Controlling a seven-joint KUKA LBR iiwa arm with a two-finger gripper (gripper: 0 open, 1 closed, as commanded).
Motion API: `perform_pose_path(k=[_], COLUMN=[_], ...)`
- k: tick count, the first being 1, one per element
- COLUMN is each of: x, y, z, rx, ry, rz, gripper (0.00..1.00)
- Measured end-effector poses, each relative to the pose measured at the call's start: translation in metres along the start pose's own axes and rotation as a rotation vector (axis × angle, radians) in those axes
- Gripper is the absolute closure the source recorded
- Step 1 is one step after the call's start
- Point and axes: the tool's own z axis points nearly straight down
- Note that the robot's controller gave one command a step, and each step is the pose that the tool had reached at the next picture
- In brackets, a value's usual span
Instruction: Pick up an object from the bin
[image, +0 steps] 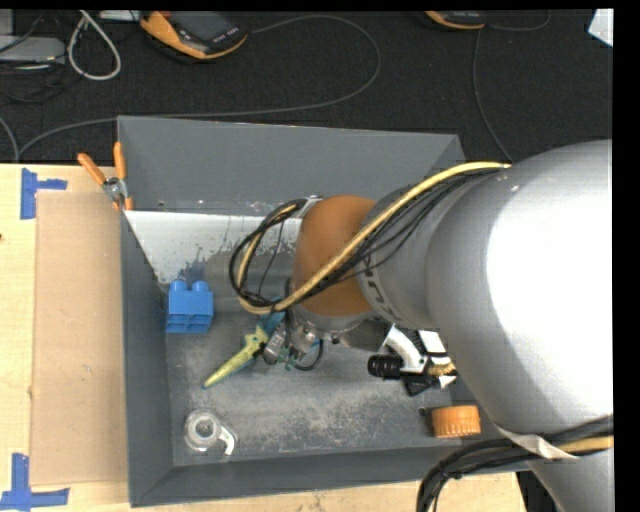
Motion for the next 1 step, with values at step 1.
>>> perform_pose_path(k=[1], x=[0.0132], y=[0.0202], z=[0.001], rx=[0.002], ry=[-0.005], rz=[-0.011], gripper=[1.0])
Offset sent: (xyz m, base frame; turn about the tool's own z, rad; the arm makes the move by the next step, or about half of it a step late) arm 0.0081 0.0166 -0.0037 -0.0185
